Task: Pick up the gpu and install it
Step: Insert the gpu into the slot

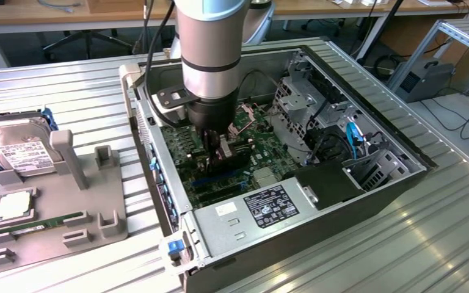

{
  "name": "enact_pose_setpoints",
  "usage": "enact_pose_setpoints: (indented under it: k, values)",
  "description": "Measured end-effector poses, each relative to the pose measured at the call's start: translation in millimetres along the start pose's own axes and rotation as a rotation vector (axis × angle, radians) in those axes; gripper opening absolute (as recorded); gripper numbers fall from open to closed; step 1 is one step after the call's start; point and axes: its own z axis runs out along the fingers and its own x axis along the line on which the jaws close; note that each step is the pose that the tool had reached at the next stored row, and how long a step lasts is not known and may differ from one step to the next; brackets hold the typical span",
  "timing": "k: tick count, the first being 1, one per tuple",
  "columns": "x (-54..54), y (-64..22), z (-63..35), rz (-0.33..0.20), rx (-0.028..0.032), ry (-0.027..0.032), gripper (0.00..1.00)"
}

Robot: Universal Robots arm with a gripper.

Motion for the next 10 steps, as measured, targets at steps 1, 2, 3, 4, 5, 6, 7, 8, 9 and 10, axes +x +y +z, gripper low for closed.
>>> enact_pose_setpoints:
  k: [1,2,3,4,5,6,7,8,9,10]
  values:
    - [-0.2,-0.2,0.4,0.0,-0.0001,-0.0001,0.27]
    - [-0.4,-0.3,0.5,0.0,-0.0003,-0.0006,0.27]
    - [-0.5,-0.3,0.5,0.0,-0.0004,-0.0011,0.27]
    - [-0.7,-0.3,0.6,0.0,-0.0003,-0.0024,0.27]
    - [-0.7,-0.3,0.5,0.001,-0.0003,-0.0038,0.27]
    - [-0.7,-0.3,0.5,0.001,-0.0004,-0.0056,0.27]
    - [-0.7,-0.3,0.4,0.001,-0.0004,-0.0082,0.27]
    - [-0.7,-0.3,0.5,0.001,-0.0001,-0.0096,0.27]
    - [-0.7,-0.3,0.5,0.001,-0.0001,-0.0097,0.27]
    - [-0.7,-0.3,0.5,0.001,-0.0001,-0.0098,0.27]
